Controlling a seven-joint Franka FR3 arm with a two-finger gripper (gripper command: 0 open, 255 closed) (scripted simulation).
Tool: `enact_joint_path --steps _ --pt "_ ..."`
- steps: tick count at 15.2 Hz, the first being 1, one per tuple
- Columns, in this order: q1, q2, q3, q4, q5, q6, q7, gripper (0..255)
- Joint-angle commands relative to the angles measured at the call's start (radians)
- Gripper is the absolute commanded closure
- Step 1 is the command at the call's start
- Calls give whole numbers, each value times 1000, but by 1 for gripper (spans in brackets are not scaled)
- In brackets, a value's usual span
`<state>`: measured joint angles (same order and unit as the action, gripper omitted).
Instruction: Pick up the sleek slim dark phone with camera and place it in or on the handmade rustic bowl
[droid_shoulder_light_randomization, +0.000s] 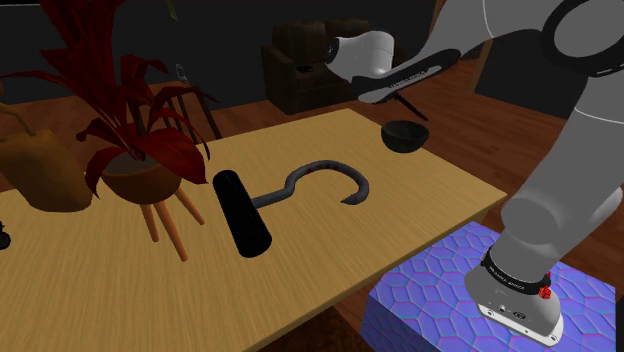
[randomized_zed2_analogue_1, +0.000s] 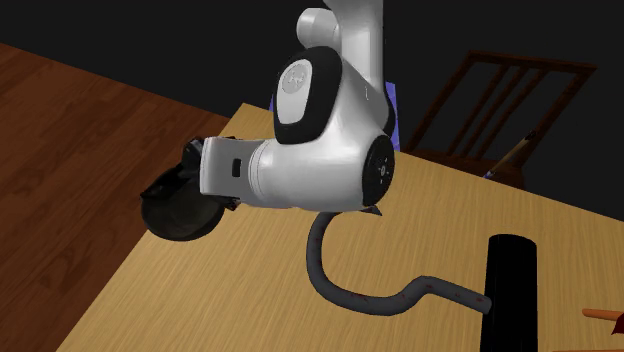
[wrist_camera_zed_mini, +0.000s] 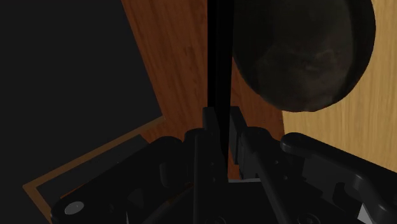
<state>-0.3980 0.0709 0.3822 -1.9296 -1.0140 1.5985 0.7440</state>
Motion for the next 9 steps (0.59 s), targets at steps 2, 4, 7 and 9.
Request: enact_joint_path --steps 2,4,7,9 --pt "-38 24 -35 28 -34 54 -40 255" --pt "-58 44 -53 53 -52 78 -62 255" --pt "-58 56 -54 33 -59 94 -34 255" --pt "-58 66 -55 20 -65 104 -15 255"
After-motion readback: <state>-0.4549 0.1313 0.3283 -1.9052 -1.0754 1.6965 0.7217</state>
